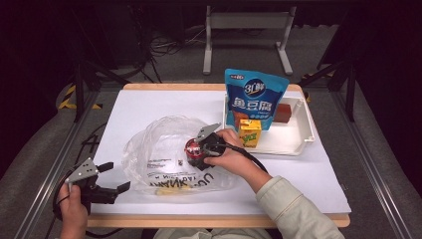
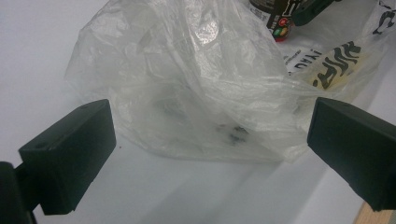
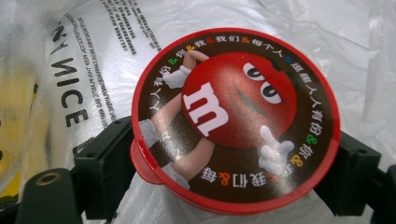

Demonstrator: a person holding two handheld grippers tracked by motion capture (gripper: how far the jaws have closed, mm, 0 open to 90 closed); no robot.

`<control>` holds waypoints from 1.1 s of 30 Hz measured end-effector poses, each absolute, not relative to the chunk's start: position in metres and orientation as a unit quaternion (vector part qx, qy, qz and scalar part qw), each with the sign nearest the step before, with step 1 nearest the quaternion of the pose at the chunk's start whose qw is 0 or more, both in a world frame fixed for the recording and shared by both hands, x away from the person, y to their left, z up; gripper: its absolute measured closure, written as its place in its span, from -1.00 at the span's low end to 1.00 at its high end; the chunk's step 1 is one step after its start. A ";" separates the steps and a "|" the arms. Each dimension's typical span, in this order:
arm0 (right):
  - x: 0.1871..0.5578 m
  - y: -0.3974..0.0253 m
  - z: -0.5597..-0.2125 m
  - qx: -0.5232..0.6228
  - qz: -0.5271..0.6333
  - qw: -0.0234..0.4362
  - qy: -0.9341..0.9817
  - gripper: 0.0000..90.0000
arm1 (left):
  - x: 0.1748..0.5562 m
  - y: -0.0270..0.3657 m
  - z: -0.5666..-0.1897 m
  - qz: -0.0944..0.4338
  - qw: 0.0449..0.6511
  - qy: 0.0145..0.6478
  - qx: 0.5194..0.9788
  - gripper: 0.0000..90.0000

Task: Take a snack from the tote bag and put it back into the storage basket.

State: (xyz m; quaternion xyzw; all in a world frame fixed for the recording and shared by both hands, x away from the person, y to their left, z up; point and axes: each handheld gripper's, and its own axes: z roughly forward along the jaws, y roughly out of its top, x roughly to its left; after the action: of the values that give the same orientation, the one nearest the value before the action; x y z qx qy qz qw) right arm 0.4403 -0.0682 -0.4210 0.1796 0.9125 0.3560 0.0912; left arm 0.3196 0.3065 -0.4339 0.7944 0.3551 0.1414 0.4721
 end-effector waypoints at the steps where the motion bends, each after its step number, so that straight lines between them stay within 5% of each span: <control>1: 0.440 -0.068 -0.421 0.179 0.356 0.093 0.912 -0.56 | 0.320 0.307 -0.434 0.142 0.472 0.354 0.795 -0.97; 5: 0.440 -0.068 -0.420 0.176 0.350 0.103 0.914 -0.44 | 0.320 0.306 -0.434 0.141 0.472 0.354 0.795 -0.97; 33: 0.426 -0.068 -0.389 0.168 0.371 0.094 0.908 -0.43 | 0.319 0.307 -0.433 0.142 0.474 0.357 0.793 -0.97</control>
State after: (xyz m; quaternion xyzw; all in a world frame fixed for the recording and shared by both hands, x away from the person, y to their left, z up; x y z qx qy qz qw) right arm 0.4259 -0.0680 -0.3887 0.1679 0.9084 0.3711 0.0945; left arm 0.3190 0.3072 -0.4333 0.7925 0.3566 0.1425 0.4738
